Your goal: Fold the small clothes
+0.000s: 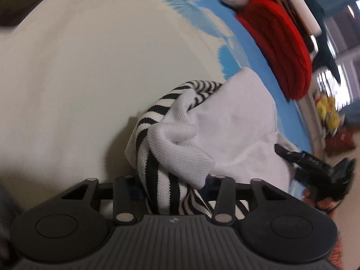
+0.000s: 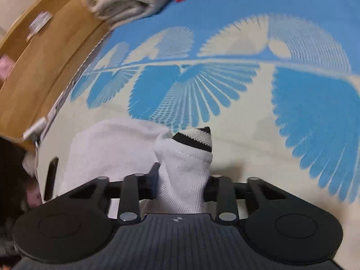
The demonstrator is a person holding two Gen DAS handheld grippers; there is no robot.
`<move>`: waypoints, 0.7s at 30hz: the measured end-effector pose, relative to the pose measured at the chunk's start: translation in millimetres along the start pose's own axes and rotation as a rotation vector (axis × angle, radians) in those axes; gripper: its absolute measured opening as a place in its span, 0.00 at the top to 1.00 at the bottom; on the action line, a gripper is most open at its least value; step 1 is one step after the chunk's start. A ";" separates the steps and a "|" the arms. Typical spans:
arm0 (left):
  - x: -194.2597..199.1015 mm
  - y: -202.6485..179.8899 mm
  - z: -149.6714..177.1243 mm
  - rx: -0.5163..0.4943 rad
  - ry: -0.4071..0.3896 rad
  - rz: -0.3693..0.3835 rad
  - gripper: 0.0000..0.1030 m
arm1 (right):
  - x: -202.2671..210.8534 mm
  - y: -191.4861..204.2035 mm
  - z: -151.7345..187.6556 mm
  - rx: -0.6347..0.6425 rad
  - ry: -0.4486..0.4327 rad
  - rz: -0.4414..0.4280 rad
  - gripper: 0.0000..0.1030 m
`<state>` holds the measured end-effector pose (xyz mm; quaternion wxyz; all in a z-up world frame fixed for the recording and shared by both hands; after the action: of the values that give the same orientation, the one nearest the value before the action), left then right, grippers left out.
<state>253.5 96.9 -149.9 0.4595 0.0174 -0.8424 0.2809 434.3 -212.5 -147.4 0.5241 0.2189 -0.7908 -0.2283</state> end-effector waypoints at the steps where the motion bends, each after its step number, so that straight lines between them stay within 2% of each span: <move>1: -4.1 -7.1 -8.7 -0.029 -0.001 -0.004 0.57 | 8.2 0.0 0.2 0.016 -0.025 0.013 0.73; 4: -29.2 -43.6 -54.1 -0.161 -0.003 0.018 0.59 | 38.2 -13.6 2.6 0.029 -0.122 0.054 0.74; 5: -44.1 -63.8 -71.1 -0.244 0.011 0.027 0.59 | 50.2 -22.2 3.6 0.016 -0.152 0.065 0.74; 10: -139.1 -170.8 -131.7 -0.497 0.089 0.109 0.59 | 118.7 -87.7 21.7 -0.164 -0.294 0.090 0.75; 12: -174.9 -211.3 -143.1 -0.565 0.106 0.137 0.59 | 136.4 -112.7 36.2 -0.252 -0.353 0.089 0.74; 15: -218.9 -269.4 -147.7 -0.658 0.090 0.147 0.59 | 153.0 -144.2 58.8 -0.403 -0.455 0.020 0.73; 18: -247.6 -303.2 -146.7 -0.725 0.069 0.117 0.59 | 151.1 -161.1 60.3 -0.459 -0.449 0.011 0.72; 21: -259.9 -317.3 -149.9 -0.777 0.045 0.075 0.53 | 145.0 -166.0 58.0 -0.457 -0.451 0.021 0.72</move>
<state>609.2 -156.2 -145.6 0.4396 -0.1951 -0.8757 -0.0420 346.7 -422.5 -159.8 0.3736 0.0313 -0.8174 -0.4373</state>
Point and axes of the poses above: each gripper's, at about its wrist camera, not at the fingertips, and x roughly against the way its jaws point, y to its left, z to its underside, the point moved 6 cm from there along -x, roughly the way its jaws point, and after that the axes turned 12 degrees about -x, right-handed, at the moved point
